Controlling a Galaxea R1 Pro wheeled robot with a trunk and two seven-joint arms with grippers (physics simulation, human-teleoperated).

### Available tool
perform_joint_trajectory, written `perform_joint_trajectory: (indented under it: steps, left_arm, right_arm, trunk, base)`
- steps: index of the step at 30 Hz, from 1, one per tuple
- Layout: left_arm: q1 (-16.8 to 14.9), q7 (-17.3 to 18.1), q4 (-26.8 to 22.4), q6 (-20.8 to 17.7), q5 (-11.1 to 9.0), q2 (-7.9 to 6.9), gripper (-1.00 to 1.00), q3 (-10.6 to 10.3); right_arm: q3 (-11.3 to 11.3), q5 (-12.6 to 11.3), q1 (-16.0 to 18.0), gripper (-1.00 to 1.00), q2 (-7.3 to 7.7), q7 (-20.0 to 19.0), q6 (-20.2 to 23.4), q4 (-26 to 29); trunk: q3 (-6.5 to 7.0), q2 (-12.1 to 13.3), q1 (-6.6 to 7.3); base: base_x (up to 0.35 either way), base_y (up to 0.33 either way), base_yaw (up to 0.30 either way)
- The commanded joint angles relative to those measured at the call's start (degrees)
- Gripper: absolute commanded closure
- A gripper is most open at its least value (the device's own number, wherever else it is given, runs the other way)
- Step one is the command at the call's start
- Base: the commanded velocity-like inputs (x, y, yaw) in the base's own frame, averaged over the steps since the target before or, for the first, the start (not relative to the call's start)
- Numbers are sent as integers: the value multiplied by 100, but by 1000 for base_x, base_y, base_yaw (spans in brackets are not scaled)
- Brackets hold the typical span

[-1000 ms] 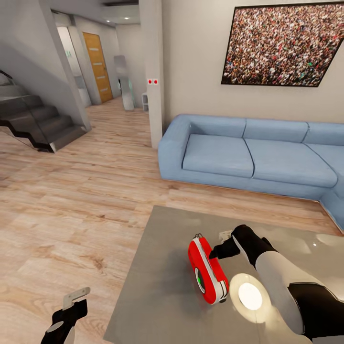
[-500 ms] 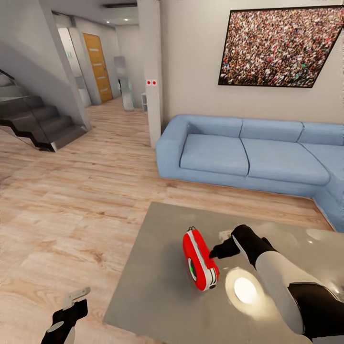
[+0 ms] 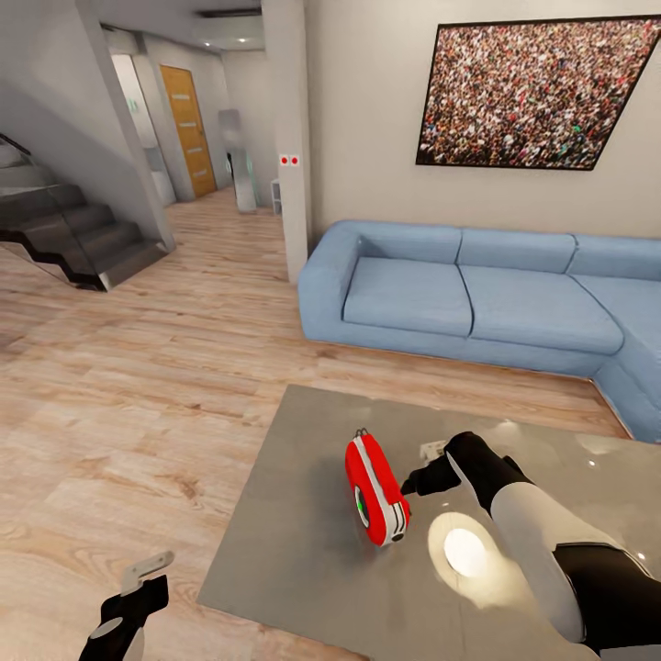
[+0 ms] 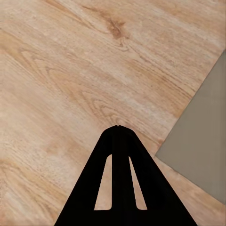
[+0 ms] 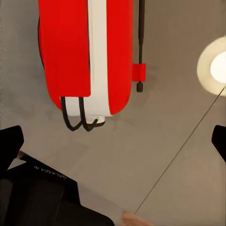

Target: Turn on the radio receiver that's on the table in the living room.

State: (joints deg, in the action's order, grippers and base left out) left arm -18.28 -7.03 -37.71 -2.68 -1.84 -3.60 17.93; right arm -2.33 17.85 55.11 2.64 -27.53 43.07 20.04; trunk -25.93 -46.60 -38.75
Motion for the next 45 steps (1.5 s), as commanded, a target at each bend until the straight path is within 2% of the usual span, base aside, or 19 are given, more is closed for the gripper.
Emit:
perform_joint_trajectory:
  steps: [1,7,12,16,22,39,45]
  left_arm:
    - [0,0,0,-1,0,0,100,0]
    - [0,8,0,-4,0,-2,100,0]
    - [0,9,0,-5,0,0,100,-7]
    - [0,9,0,-5,0,-6,100,-8]
    - [0,14,0,-5,0,-8,100,-9]
    - [0,35,76,-5,0,-5,100,-36]
    - [0,169,324,0,-16,13,100,-135]
  right_arm:
    - [1,0,0,-100,0,0,0,0]
    - [4,2,0,-100,0,8,-108,-133]
    - [-2,13,0,-100,0,12,-475,-562]
    - [-2,15,0,-100,0,18,-620,-694]
    - [-3,16,0,-100,0,19,-656,-726]
    - [-3,25,0,-100,0,36,-660,-729]
    - [4,0,-6,-100,0,286,-836,-890]
  trunk:
    - [19,42,23]
    - [126,282,154]
    - [216,483,264]
    - [288,643,352]
    - [396,884,484]
    - [701,1566,857]
    - [808,1806,989]
  base:
    - [-2,-1,0]
    - [0,0,0]
    - [0,0,0]
    - [0,0,0]
    - [-59,0,0]
    - [-281,0,0]
    - [-28,0,0]
